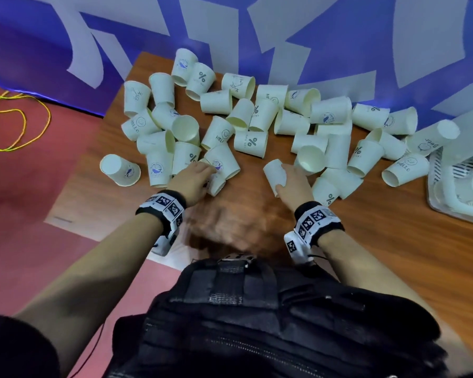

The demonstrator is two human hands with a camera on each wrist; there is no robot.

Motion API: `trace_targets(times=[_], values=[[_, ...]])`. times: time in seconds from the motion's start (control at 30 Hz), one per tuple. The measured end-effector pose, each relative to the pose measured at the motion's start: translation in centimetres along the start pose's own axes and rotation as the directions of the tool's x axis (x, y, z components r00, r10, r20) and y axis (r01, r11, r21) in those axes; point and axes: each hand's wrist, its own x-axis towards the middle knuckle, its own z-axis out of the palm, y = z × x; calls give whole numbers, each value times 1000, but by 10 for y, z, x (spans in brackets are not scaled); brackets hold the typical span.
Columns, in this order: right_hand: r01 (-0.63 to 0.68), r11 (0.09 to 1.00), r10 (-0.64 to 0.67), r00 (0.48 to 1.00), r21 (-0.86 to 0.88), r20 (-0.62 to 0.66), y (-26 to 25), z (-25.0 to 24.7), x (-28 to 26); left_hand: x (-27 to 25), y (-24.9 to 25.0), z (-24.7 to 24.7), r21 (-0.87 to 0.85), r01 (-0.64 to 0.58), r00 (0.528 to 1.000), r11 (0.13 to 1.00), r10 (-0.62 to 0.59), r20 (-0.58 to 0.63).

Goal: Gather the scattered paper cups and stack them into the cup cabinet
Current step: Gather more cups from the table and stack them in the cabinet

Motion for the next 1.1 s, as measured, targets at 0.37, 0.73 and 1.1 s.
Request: trace_targets(times=[0.37, 0.73, 1.1], values=[[-56, 998, 53, 988, 13, 142, -10, 17, 18, 17, -4, 7, 175, -41, 993, 984, 22, 114], [74, 958, -103, 990, 276, 92, -1, 3, 3, 25, 11, 4, 35, 69, 986, 997, -74, 152], [51, 866, 44, 983, 498, -176, 19, -27, -42, 24, 58, -9, -469, 161, 985, 868, -171, 22]])
